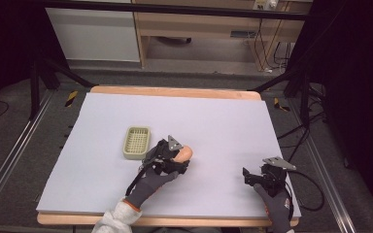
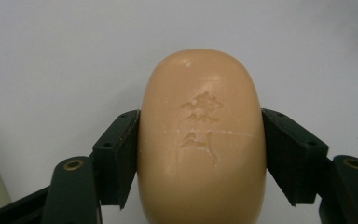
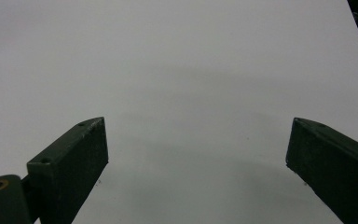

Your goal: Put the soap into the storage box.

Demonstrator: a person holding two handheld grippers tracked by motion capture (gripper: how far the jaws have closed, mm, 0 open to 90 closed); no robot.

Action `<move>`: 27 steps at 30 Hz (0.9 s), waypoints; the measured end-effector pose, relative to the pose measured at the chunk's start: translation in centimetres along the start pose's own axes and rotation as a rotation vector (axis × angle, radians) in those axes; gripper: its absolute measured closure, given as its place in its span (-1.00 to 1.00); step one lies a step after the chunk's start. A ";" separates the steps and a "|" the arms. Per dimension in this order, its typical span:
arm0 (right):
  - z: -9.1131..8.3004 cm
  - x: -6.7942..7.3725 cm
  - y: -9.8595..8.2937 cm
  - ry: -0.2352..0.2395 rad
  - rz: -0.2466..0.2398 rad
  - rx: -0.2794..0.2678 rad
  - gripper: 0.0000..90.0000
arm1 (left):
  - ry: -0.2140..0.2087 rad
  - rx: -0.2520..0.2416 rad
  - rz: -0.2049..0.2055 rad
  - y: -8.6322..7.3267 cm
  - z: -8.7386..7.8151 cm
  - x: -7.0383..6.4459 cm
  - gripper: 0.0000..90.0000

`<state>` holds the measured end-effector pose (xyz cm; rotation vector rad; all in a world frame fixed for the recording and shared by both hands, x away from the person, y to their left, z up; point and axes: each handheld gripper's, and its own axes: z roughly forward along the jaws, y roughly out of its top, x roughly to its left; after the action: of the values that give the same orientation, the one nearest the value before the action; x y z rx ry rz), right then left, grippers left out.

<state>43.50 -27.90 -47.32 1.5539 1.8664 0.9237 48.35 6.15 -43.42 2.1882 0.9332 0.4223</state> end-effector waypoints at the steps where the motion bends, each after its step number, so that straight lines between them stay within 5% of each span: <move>1: 0.0 0.0 0.0 0.000 0.000 0.000 -0.87 | 0.001 -0.005 -0.003 0.0 -0.3 0.1 -0.30; 27: 0.0 0.0 0.0 0.001 -0.001 0.000 -0.87 | 0.059 -0.035 -0.054 -1.3 -3.7 3.4 -0.30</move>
<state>43.48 -27.88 -47.28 1.5527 1.8681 0.9245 48.06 11.05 -41.78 2.1238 1.0072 0.4757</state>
